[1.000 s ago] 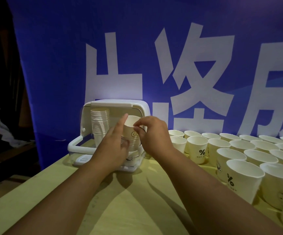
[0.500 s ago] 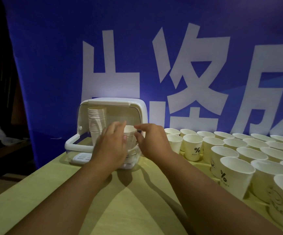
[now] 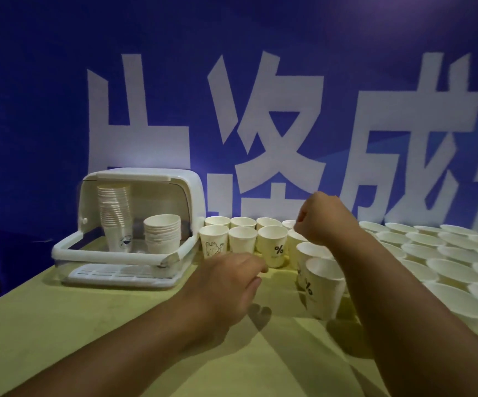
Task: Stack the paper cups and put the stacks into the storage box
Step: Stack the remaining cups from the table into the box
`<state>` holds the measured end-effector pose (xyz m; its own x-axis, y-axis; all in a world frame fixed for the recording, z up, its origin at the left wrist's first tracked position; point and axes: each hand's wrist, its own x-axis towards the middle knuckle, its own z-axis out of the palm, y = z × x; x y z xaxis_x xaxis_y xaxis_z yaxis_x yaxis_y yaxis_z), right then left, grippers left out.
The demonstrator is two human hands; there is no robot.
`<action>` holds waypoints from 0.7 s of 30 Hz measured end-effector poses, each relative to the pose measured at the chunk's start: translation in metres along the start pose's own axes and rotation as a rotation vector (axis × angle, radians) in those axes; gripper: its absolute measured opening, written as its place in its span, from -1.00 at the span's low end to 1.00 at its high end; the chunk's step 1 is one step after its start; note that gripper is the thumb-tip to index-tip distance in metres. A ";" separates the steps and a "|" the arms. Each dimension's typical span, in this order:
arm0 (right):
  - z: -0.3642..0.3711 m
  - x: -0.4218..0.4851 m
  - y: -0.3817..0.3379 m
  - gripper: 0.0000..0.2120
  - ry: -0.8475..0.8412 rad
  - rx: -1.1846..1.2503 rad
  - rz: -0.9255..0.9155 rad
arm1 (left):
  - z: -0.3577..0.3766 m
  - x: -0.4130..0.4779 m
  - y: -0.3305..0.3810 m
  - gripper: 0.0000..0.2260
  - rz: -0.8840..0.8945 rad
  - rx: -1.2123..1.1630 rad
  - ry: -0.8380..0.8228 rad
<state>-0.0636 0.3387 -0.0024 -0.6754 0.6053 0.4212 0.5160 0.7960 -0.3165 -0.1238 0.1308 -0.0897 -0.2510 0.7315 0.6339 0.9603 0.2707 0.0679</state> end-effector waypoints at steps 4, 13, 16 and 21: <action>-0.007 0.012 0.027 -0.71 -0.147 -0.077 0.047 | 0.016 0.006 0.012 -0.65 -0.123 -0.186 -0.175; 0.002 0.007 0.025 -0.59 -0.350 -0.140 0.010 | 0.054 0.031 0.043 -0.65 -0.122 -0.302 -0.288; 0.007 0.007 0.023 -0.52 -0.367 -0.182 -0.002 | 0.057 0.029 0.037 -0.84 -0.123 -0.264 -0.210; 0.011 0.010 0.022 -0.54 -0.342 -0.198 -0.010 | 0.052 0.030 0.026 -0.92 -0.076 -0.206 -0.115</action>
<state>-0.0645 0.3626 -0.0145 -0.8000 0.5906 0.1055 0.5778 0.8058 -0.1295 -0.1124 0.1928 -0.1088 -0.3247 0.7834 0.5300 0.9396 0.2029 0.2756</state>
